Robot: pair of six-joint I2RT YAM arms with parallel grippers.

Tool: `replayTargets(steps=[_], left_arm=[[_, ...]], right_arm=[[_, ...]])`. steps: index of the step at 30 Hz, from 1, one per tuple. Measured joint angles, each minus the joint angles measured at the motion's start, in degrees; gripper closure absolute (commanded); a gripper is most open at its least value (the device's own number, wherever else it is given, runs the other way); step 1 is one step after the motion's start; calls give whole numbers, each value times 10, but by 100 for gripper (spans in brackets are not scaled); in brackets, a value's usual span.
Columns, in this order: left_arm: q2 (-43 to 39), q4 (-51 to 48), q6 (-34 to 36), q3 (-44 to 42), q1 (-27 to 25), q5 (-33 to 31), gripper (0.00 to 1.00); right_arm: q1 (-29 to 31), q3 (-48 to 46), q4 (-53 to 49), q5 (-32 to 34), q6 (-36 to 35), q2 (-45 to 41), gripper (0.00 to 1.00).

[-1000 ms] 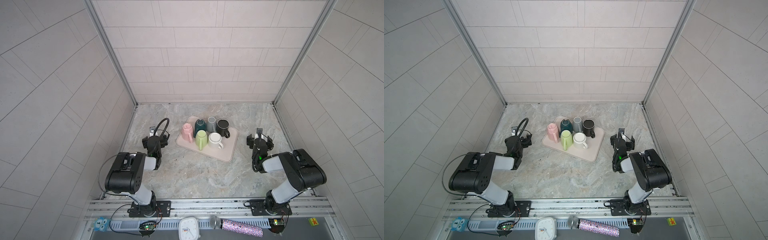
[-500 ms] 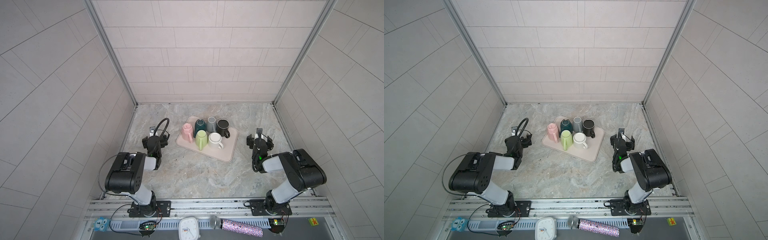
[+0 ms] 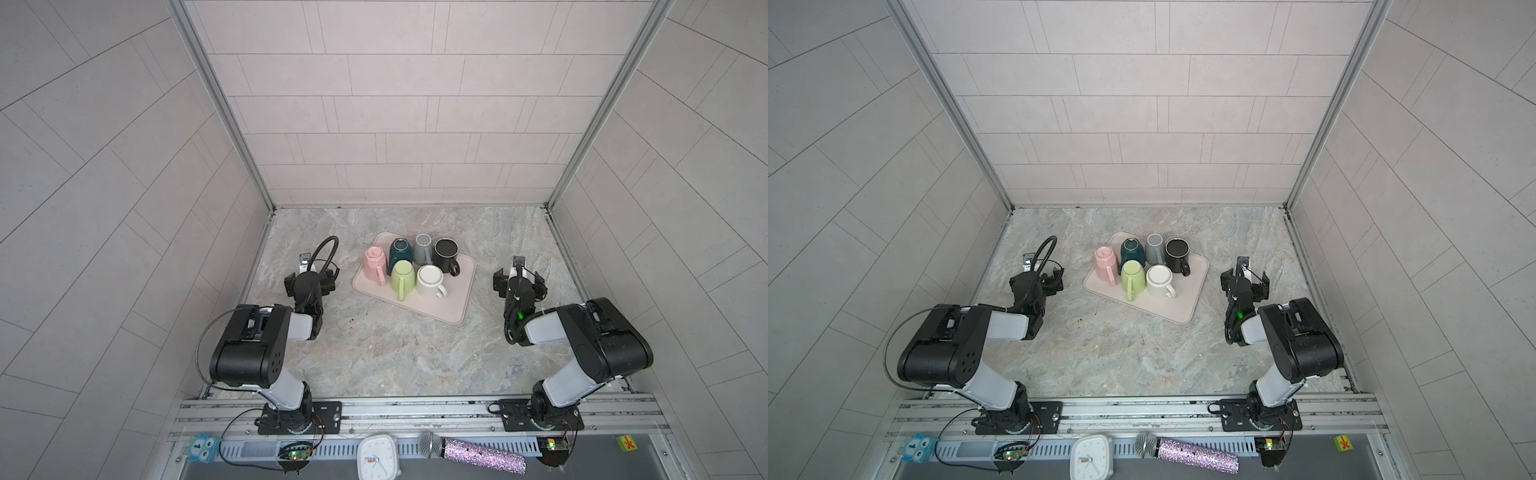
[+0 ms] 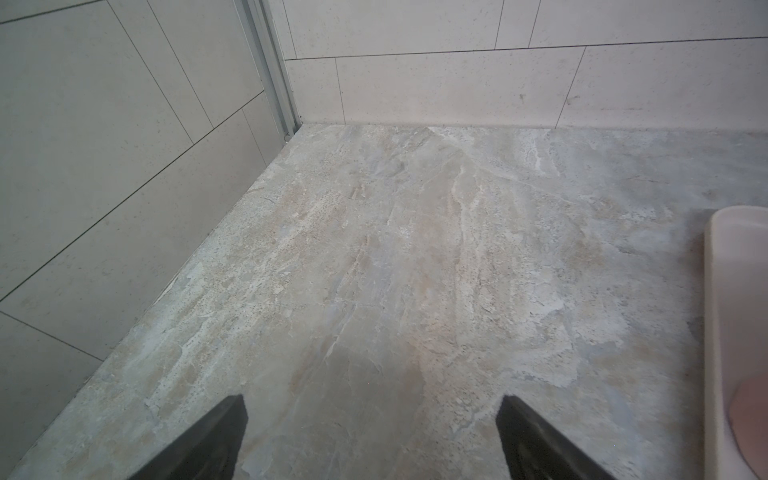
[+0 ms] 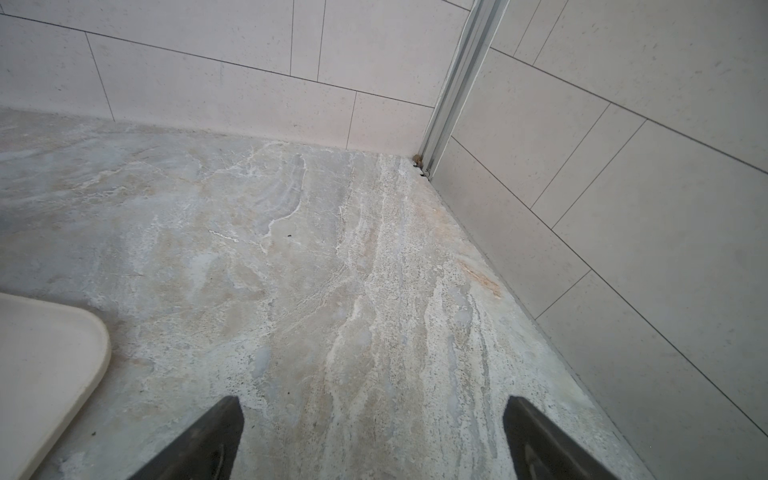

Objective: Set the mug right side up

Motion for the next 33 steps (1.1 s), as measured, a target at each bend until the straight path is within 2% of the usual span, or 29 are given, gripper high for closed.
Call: replayTargets(steps=[3, 9, 17, 20, 25, 28, 33], left_arm=[[-5, -9, 3, 0, -6, -8, 0], [-98, -119, 14, 36, -45, -64, 0], [-176, -248, -6, 82, -103, -141, 0], [-207, -296, -19, 89, -131, -164, 0], [-246, -393, -63, 114, -165, -181, 0], [-264, -452, -93, 137, -189, -176, 0], [-300, -503, -119, 138, -260, -160, 0]], right_arm=[[4, -5, 19, 6, -2, 0, 1], [14, -17, 46, 12, -9, 0, 1], [13, -17, 32, 14, -9, -4, 1], [26, 9, -60, 39, -16, -54, 1], [46, 90, -184, 27, -13, -185, 2], [48, 133, -267, -17, -5, -229, 3], [57, 226, -446, -104, 36, -234, 3]])
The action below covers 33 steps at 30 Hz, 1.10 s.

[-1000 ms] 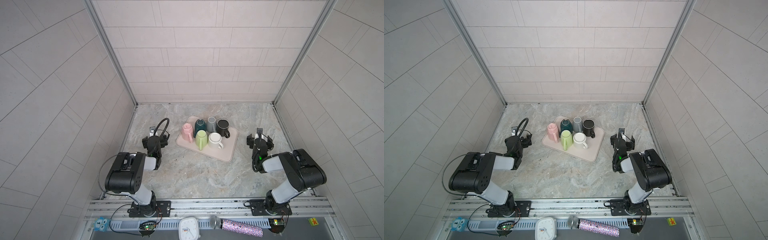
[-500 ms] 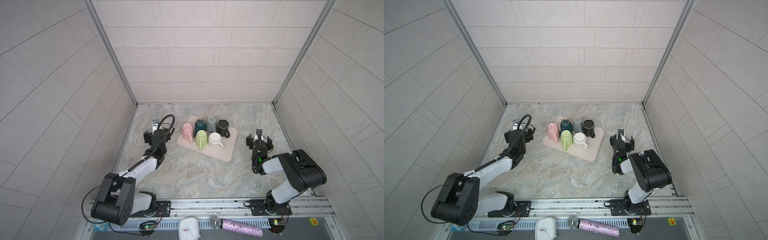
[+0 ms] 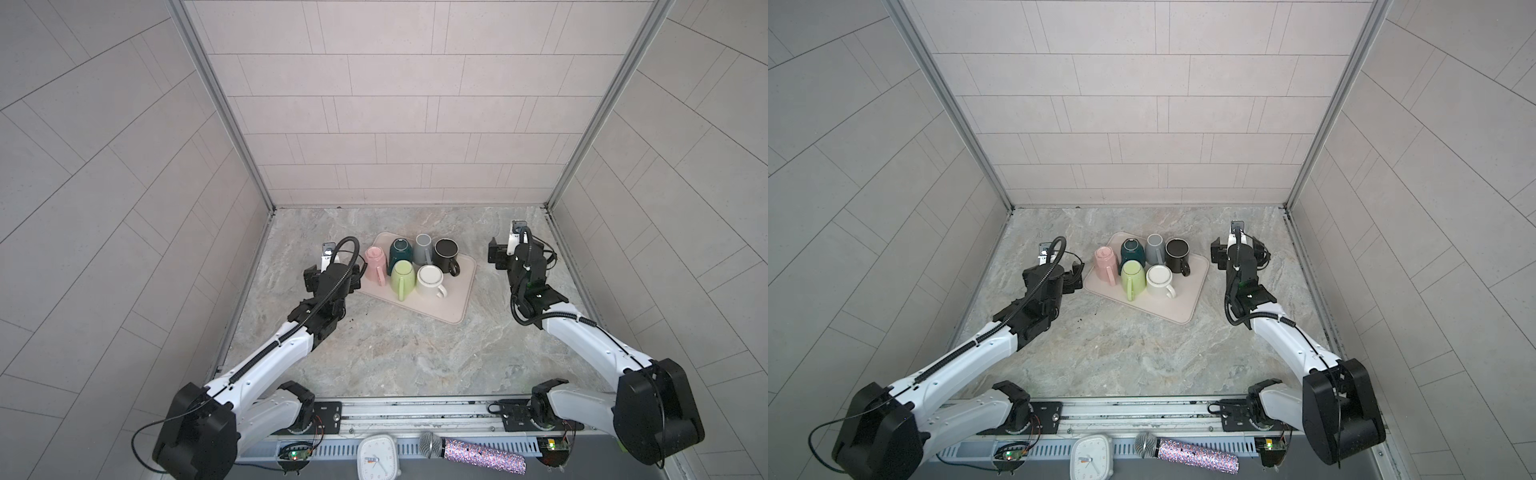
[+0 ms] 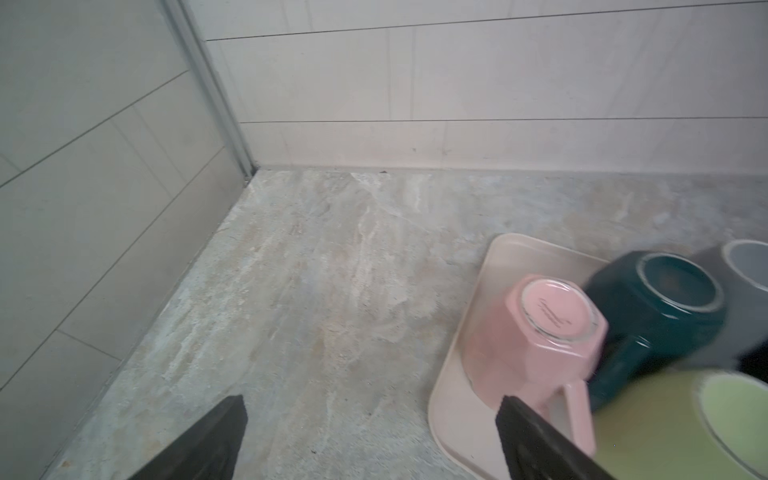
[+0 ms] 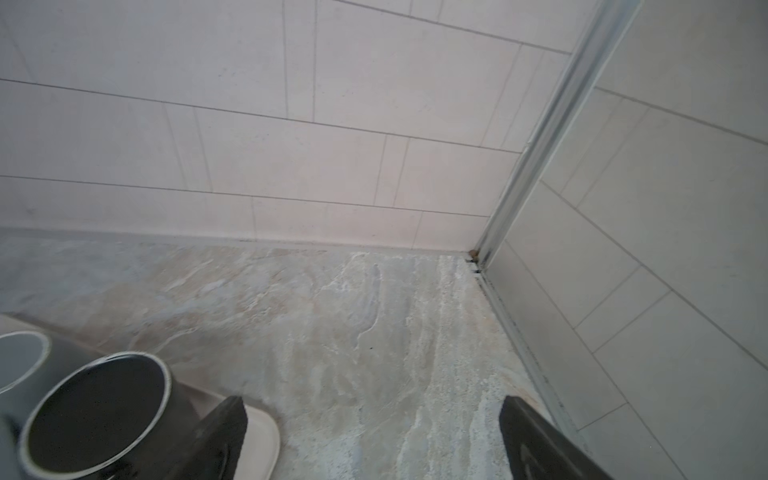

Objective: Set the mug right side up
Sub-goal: 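Move the right gripper over the upside-down white mug while the left gripper approaches the tray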

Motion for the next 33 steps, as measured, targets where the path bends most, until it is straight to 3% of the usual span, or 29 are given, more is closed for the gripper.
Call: replayTargets(steps=[4, 7, 11, 21, 28, 33], left_arm=[[-18, -17, -2, -4, -52, -1, 0], [-20, -18, 3, -12, -85, -2, 0], [-20, -9, 15, -37, -105, -1, 0], [-39, 23, 18, -73, -105, 34, 0], [-35, 45, 15, -84, -105, 56, 0], [-28, 59, 13, -85, -105, 63, 0]], right_arm=[[15, 41, -118, -76, 46, 0, 5], [49, 80, -219, -112, 65, 5, 15], [109, 140, -319, -148, 72, 30, 22], [162, 184, -434, -217, 86, 114, 49], [176, 218, -470, -235, 82, 172, 53], [175, 280, -519, -240, 79, 242, 66]])
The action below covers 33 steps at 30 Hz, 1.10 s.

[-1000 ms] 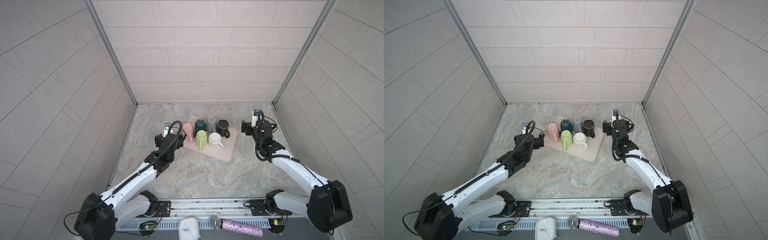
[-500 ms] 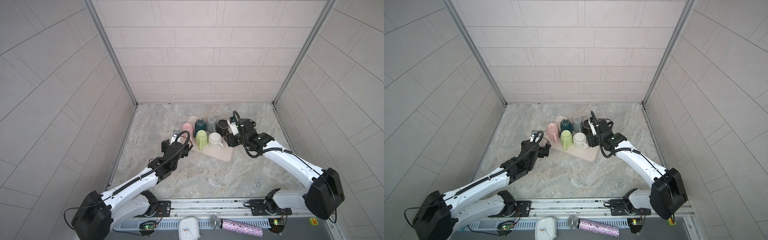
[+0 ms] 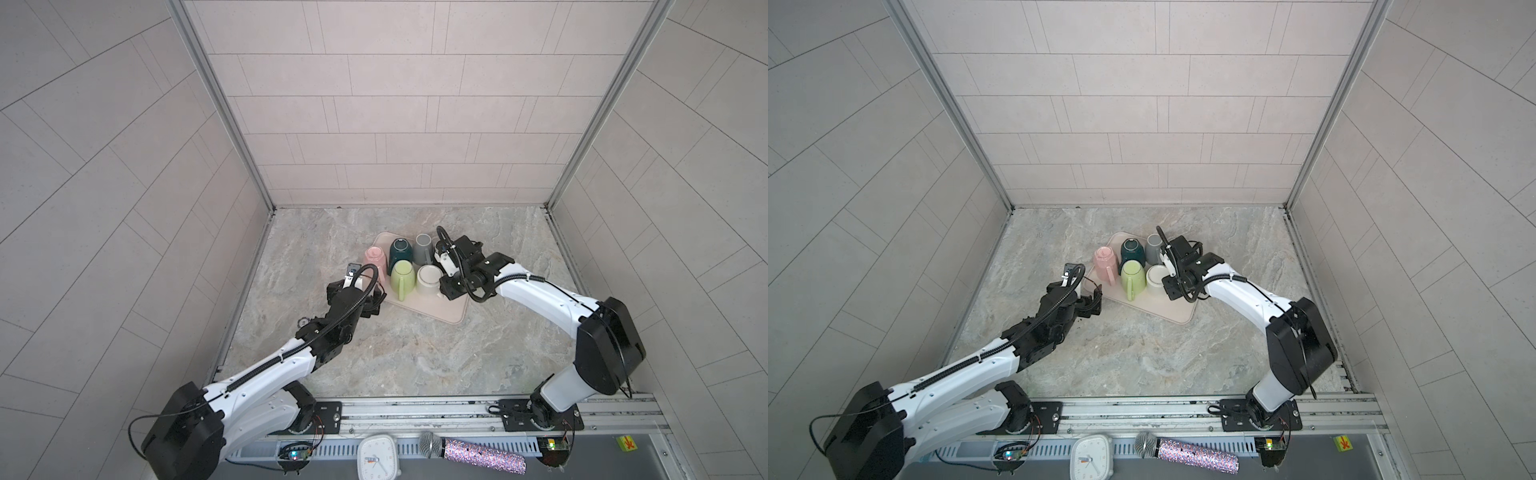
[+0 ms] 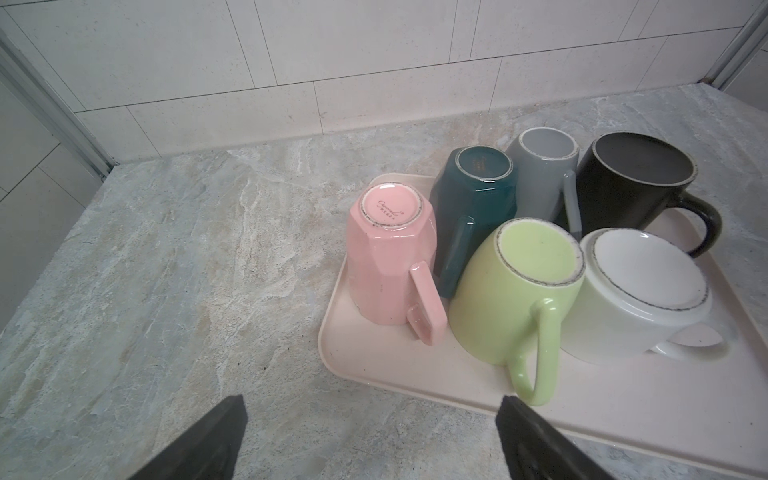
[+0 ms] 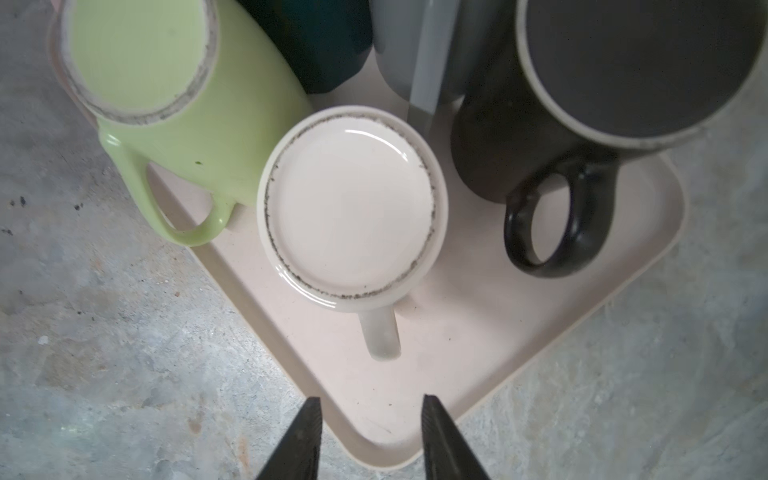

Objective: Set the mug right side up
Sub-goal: 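Move the right gripper over the upside-down white mug while the left gripper approaches the tray, then close the right gripper on the white mug's base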

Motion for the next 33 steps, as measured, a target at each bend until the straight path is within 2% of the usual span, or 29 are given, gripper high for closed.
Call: replayTargets(steps=[5, 26, 33], left_arm=[[5, 5, -1, -2, 0, 6, 0], [19, 9, -5, -2, 0, 11, 0], [25, 19, -5, -4, 0, 15, 0]], right_arm=[[0, 46, -28, -2, 3, 60, 73], [0, 51, -15, 24, 8, 105, 74], [1, 55, -8, 25, 8, 136, 78]])
